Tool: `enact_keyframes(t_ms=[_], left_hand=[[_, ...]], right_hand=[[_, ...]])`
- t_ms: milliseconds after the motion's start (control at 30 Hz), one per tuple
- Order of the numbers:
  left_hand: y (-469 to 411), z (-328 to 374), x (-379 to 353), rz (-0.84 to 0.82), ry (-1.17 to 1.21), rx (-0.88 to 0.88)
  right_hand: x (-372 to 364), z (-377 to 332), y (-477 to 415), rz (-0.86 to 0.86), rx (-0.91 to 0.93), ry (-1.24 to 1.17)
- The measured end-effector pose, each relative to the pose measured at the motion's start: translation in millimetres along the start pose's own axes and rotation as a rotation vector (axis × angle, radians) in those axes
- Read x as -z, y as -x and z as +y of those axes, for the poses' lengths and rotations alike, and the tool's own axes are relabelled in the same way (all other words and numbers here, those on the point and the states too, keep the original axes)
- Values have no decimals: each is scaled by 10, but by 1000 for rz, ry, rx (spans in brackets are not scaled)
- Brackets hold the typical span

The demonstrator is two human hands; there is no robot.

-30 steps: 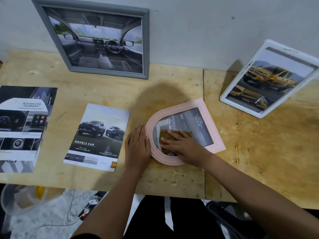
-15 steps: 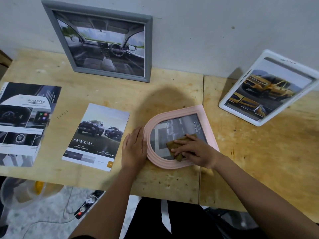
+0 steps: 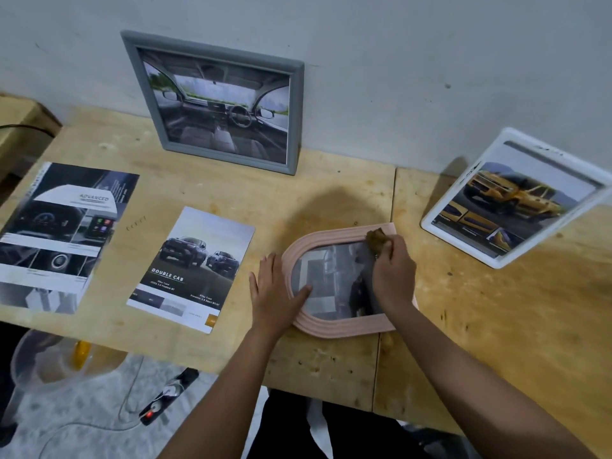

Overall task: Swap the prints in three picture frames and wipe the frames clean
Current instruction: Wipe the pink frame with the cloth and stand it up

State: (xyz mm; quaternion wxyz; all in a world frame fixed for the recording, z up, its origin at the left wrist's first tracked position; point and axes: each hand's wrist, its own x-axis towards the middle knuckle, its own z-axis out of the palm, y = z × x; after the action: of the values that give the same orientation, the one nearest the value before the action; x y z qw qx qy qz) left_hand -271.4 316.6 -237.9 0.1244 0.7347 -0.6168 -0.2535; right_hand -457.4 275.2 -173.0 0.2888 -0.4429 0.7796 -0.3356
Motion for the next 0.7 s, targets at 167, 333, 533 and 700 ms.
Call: enact_keyframes(t_ms=[167, 333, 533, 700], left_hand=[[-31, -34, 3, -52, -24, 5], [-24, -38, 7, -86, -21, 10], [-18, -32, 1, -71, -15, 15], [-22, -32, 6, -82, -5, 13]], right_hand=[[-402, 114, 163, -85, 137, 127], [-558, 120, 221, -182, 203, 88], [-576, 144, 266, -565, 392, 194], [-492, -5, 145, -695, 525, 313]])
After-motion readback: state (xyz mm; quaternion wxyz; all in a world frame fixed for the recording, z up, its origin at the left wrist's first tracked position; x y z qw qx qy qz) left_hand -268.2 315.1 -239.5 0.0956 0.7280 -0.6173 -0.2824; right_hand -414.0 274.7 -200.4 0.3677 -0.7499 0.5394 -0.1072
